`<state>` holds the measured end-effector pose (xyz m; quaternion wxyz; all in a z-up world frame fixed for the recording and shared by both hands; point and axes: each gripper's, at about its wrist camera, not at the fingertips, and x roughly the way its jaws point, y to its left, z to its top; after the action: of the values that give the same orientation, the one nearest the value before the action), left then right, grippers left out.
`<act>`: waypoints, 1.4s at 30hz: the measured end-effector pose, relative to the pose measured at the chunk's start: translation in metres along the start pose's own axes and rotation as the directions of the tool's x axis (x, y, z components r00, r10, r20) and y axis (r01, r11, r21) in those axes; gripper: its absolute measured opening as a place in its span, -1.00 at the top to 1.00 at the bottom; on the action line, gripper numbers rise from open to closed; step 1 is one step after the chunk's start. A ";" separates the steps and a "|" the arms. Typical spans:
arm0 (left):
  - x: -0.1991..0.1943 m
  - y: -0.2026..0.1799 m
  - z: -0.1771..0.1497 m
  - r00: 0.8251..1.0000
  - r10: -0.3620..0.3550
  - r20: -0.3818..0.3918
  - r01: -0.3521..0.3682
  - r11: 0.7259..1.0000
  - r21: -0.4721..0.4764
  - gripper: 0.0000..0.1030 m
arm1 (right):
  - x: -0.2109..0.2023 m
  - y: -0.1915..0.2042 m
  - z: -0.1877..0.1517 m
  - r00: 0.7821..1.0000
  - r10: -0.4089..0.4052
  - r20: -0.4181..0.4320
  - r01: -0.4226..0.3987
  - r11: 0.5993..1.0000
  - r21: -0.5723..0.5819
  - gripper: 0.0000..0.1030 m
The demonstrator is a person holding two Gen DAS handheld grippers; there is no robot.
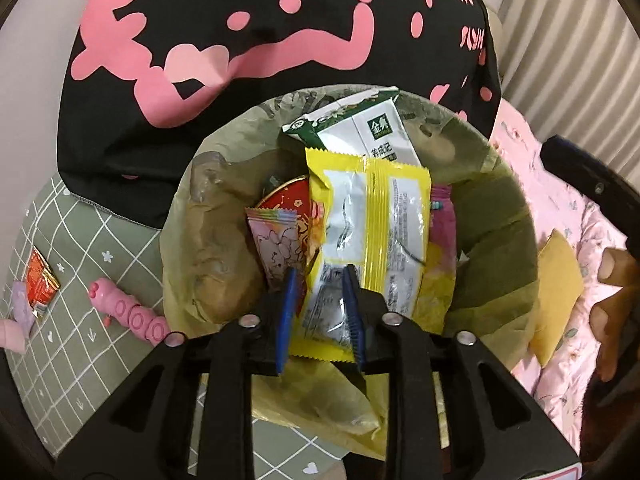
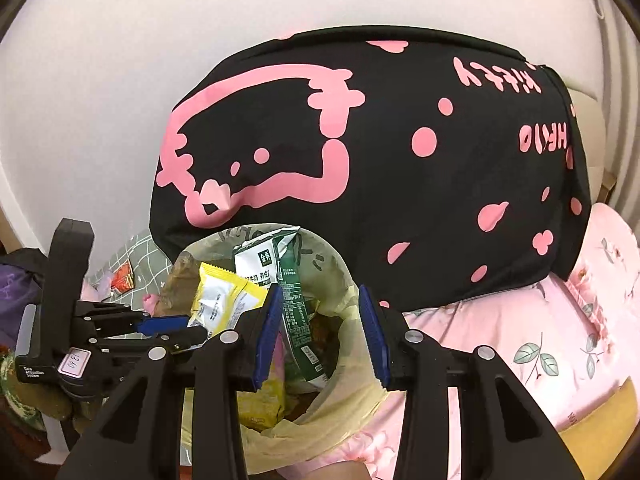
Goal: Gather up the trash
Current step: 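Open the left tool to drop the yellow snack bag into the trash bag, then move both open tools back over the table toward the remaining wrappers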
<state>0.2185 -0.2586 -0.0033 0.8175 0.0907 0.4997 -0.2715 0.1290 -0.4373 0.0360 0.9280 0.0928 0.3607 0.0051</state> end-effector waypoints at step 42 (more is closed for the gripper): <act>-0.175 0.355 -0.226 0.917 0.379 0.121 -0.204 0.708 -0.676 0.02 | 0.172 0.351 -0.033 0.906 0.281 -0.316 -0.376 0.877 -0.299 0.11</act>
<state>0.1730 0.1946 -0.0047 0.8863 -0.1555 0.4340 0.0437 0.2546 -0.0734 -0.0409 0.8586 -0.0163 0.4524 0.2405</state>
